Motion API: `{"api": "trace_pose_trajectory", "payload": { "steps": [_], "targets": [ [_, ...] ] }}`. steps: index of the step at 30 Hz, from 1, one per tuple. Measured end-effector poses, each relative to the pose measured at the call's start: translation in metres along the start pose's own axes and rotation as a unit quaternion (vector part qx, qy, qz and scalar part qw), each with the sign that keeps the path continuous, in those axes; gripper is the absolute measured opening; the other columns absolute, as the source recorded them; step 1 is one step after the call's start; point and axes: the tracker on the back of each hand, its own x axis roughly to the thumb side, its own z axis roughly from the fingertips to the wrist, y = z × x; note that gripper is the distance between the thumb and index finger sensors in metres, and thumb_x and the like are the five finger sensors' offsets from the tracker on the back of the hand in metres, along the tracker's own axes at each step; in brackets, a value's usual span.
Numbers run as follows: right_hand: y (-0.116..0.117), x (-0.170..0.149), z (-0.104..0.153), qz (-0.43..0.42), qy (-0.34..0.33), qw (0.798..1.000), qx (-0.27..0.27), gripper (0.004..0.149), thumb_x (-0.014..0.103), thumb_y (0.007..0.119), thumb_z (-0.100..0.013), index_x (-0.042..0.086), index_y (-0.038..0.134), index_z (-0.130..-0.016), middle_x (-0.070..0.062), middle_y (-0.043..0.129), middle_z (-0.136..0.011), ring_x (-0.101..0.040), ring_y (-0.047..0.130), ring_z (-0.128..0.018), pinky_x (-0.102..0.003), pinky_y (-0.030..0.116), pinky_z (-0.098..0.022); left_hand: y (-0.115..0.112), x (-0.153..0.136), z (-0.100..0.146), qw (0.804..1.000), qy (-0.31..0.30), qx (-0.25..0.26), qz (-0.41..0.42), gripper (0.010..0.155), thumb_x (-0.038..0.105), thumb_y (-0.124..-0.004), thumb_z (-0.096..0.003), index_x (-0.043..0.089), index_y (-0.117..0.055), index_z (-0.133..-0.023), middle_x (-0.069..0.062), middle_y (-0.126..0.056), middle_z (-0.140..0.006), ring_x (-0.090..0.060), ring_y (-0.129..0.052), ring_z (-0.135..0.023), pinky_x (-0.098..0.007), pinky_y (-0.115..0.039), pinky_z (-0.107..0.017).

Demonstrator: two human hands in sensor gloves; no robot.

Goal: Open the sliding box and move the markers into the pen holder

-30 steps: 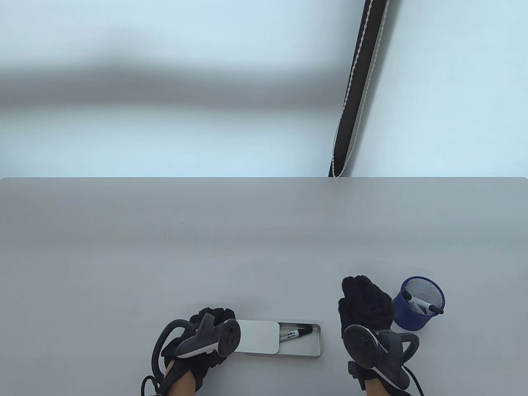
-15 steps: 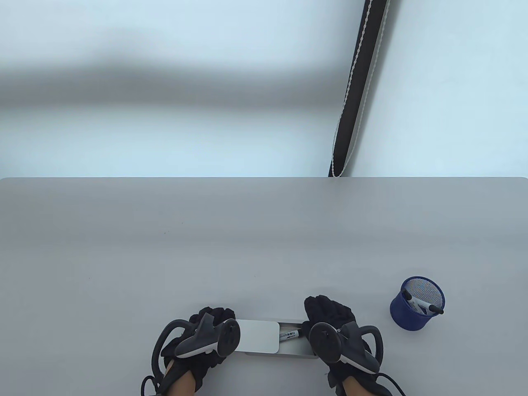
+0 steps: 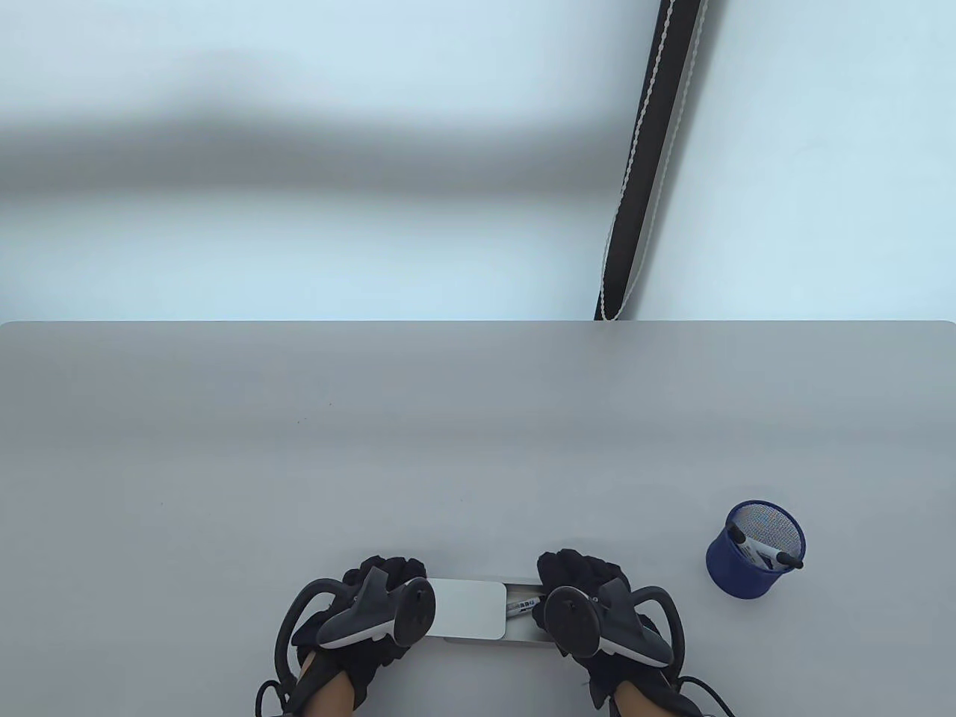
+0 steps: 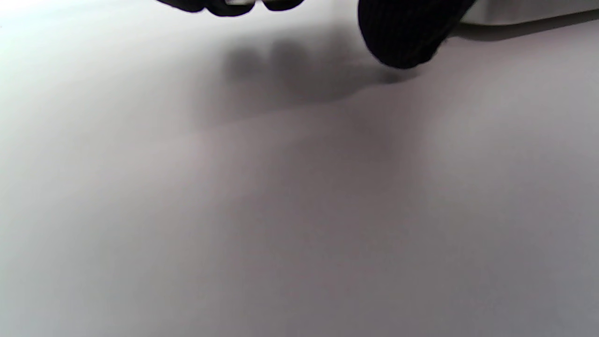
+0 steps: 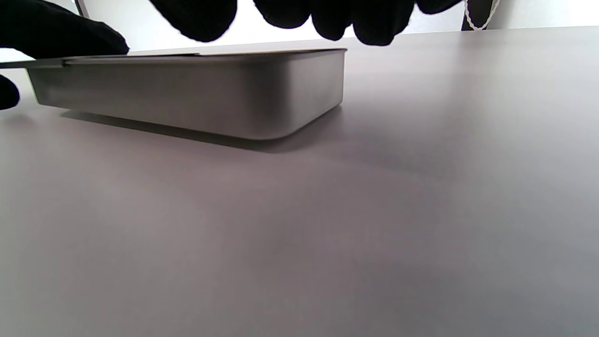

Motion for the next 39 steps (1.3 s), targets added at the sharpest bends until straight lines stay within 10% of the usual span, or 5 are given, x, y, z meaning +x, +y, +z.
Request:
{"api": "trace_pose_trajectory", "payload": {
  "steps": [14,39],
  "targets": [
    [0.013,0.006,-0.01,0.109,0.015,0.994,0.009,0.073,0.014,0.097,-0.045,0.022,0.055,-0.104,-0.009,0.063,-0.104,-0.033,0.071,-0.093,-0.058,0.056,-0.073,0.0,0.001,0.0,1.0,0.003,0.003,-0.006,0.075,0.058,-0.065,-0.0499,0.029,-0.027,-0.108,0.001,-0.036,-0.117,-0.026,-0.048,-0.111,-0.043,-0.054,-0.085],
    [0.02,0.015,-0.011,0.241,-0.027,0.969,-0.043,0.074,0.024,0.094,-0.032,0.022,0.061,-0.098,-0.006,0.076,-0.093,-0.018,0.089,-0.078,-0.043,0.078,-0.062,0.001,0.002,-0.001,1.0,0.005,0.005,-0.011,0.076,0.058,-0.067,-0.0475,0.031,-0.028,-0.107,0.002,-0.037,-0.117,-0.025,-0.05,-0.111,-0.042,-0.055,-0.084]
  ]
}}
